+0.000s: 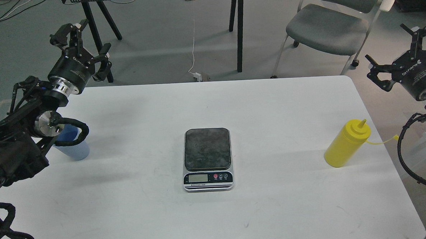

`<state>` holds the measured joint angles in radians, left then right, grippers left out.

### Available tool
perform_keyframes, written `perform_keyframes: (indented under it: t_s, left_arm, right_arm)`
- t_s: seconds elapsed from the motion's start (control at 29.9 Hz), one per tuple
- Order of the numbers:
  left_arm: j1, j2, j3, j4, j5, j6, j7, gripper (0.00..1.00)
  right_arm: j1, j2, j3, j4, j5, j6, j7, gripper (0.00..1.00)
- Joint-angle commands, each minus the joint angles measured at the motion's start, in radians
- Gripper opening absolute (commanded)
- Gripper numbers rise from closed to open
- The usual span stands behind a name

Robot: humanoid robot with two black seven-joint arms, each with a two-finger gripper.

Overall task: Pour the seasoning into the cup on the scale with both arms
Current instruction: 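Move the left gripper down toward the blue cup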

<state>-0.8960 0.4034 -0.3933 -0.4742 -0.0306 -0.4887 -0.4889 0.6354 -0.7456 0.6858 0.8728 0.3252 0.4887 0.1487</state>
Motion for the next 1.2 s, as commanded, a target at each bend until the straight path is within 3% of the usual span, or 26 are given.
perform_keyframes:
  t_s: [0.0,0.2,0.27,0.33,0.57,0.9,1.17]
  left_arm:
    - [0.0,0.002,0.007,-0.001,0.0,0.0,0.0,0.81]
    - [0.0,0.011,0.011,-0.003,0.047,0.0,0.0,0.82]
    - [-0.003,0.015,0.005,-0.003,0.046,0.0,0.0,0.87]
    - [-0.014,0.018,0.007,0.0,0.046,0.0,0.0,1.0]
    - [-0.015,0.029,0.062,-0.001,0.101,0.0,0.0,1.0]
    - [-0.133,0.267,0.195,-0.014,0.792,0.0,0.0,0.91]
    - [-0.132,0.469,0.197,-0.173,1.116,0.0,0.0,0.9]
  right_arm:
    - [0.0,0.0,0.0,0.0,0.0,0.0,0.0,1.0]
    - [0.0,0.0,0.0,0.0,0.0,0.0,0.0,1.0]
    - [0.0,0.0,0.0,0.0,0.0,0.0,0.0,1.0]
    - [0.0,0.0,0.0,0.002,0.0,0.0,0.0,1.0]
    - [-0.01,0.0,-0.002,0.0,0.0,0.0,0.0,1.0]
    - [-0.01,0.0,-0.008,-0.001,-0.002,0.0,-0.001,1.0]
    - [-0.01,0.0,-0.011,-0.001,-0.002,0.0,-0.001,1.0]
